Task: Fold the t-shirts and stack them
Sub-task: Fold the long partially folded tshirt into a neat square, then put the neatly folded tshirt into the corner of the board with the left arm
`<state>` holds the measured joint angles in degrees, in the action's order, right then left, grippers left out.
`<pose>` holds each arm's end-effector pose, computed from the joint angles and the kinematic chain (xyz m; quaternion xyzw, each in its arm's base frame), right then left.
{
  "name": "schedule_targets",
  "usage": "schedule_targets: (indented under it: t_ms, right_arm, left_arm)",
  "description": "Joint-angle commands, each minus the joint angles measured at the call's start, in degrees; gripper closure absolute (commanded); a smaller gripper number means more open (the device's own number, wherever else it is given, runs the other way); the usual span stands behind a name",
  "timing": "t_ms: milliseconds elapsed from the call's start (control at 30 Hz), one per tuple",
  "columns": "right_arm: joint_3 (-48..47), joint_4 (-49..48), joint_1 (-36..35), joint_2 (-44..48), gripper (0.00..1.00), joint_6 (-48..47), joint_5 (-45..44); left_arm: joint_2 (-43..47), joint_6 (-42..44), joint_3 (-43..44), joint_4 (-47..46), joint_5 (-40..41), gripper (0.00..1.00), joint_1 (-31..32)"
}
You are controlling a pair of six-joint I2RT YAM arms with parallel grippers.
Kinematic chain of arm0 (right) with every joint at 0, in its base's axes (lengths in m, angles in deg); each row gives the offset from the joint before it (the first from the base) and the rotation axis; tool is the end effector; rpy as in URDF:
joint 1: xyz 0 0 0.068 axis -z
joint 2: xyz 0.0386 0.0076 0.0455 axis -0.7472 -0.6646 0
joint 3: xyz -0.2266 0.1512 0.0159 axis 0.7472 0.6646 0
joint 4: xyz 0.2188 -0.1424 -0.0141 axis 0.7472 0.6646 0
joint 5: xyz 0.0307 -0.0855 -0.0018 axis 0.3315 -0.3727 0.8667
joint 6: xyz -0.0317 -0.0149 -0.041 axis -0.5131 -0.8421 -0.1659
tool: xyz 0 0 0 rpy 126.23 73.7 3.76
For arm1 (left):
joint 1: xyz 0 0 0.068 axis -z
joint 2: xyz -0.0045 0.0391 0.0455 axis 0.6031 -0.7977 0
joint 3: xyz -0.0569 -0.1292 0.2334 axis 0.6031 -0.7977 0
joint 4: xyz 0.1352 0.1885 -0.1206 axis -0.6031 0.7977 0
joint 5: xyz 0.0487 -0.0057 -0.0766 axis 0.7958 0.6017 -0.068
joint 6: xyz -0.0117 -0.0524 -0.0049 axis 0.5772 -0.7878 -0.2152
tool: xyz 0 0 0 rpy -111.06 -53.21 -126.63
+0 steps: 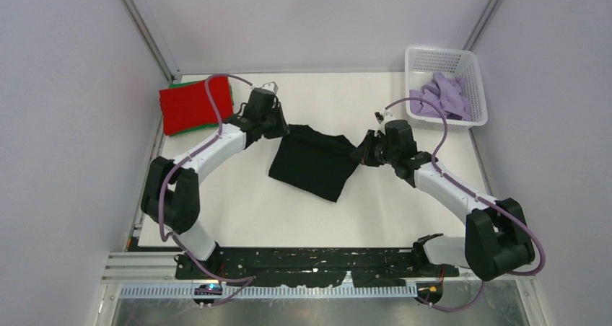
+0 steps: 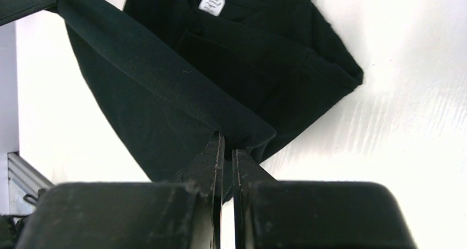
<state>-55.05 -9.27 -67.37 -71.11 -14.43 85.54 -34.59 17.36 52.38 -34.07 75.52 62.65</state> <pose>0.2566 0.0982 0.2200 0.0060 0.8881 0.2820 0.3629 0.3424 -0.1651 0.2551 -0.0580 0.9117 -0.2150 0.3452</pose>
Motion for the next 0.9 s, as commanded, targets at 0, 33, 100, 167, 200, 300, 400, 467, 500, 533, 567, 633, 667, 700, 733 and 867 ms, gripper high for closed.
schedule_targets:
  t_ms: [0,33,100,167,200,300,400,467,500,533,567,633,667,700,733,867]
  right_arm:
    - [-3.56,-4.22,1.29,-4.82,0.95,-0.67,-4.34]
    - [-4.01,-5.55,1.32,-5.56,0.94,-0.77,-4.18]
    - [-4.80,-7.11,1.38,-7.84,0.91,-1.20,-4.45]
    - [-6.00,-8.15,1.74,-10.41,0.83,-1.47,-6.13]
    - [-6.93,-8.25,2.25,-12.11,0.77,-1.66,-6.68]
    - [-9.78,-7.64,2.86,-14.43,0.38,-2.79,-8.21]
    - [-11.59,-4.90,2.95,-13.53,0.10,-4.03,-7.15]
    - [-10.46,-4.41,2.90,-11.01,0.02,-3.74,-5.14]
    - [-9.10,-4.57,2.88,-10.06,0.00,-3.63,-4.43]
    - [-8.30,-4.74,2.86,-7.85,0.03,-3.26,-2.62]
    - [-6.56,-5.40,2.77,-6.72,0.04,-2.99,-1.58]
    - [-4.01,-7.68,2.42,-3.30,0.04,-1.23,3.45]
    - [-2.57,-10.11,2.33,-2.82,0.05,-0.53,7.66]
    - [-1.96,-11.33,2.02,-2.50,0.04,1.10,9.80]
    - [-0.89,-14.34,1.95,-2.60,0.04,2.04,13.05]
    - [-1.04,-19.43,1.83,-6.31,0.04,5.55,15.15]
  left_arm:
    - [-4.98,2.10,6.25,-0.42,-0.23,1.00,-1.95]
    - [-6.83,2.27,7.07,-0.76,-1.29,1.00,-2.07]
    - [-9.21,1.96,9.15,-0.82,-2.01,1.00,-2.36]
    - [-12.53,1.48,11.83,0.18,-2.82,0.94,-2.93]
    - [-13.59,1.00,13.20,0.40,-3.12,0.79,-3.20]
    - [-15.51,0.23,16.52,1.91,-5.40,0.30,-3.96]
    - [-13.93,0.14,16.81,1.93,-9.07,0.02,-3.98]
    - [-11.27,-0.37,13.75,-0.63,-11.54,0.00,-3.90]
    - [-9.86,-0.72,11.14,-2.00,-12.43,0.00,-3.72]
    - [-8.51,-0.74,9.32,-2.87,-13.59,0.00,-3.54]
    - [-7.41,-0.72,7.75,-3.69,-15.03,0.00,-3.31]
    - [-5.68,-0.65,4.96,-5.63,-19.50,0.00,-2.57]
    - [-5.06,-0.53,4.09,-6.53,-21.80,0.01,-2.02]
    - [-4.91,-0.46,3.56,-7.32,-22.59,0.00,-1.48]
    - [-5.16,-0.30,3.48,-8.00,-22.63,0.00,-0.88]
    - [-10.14,-0.81,7.61,-8.66,-23.49,0.00,-0.51]
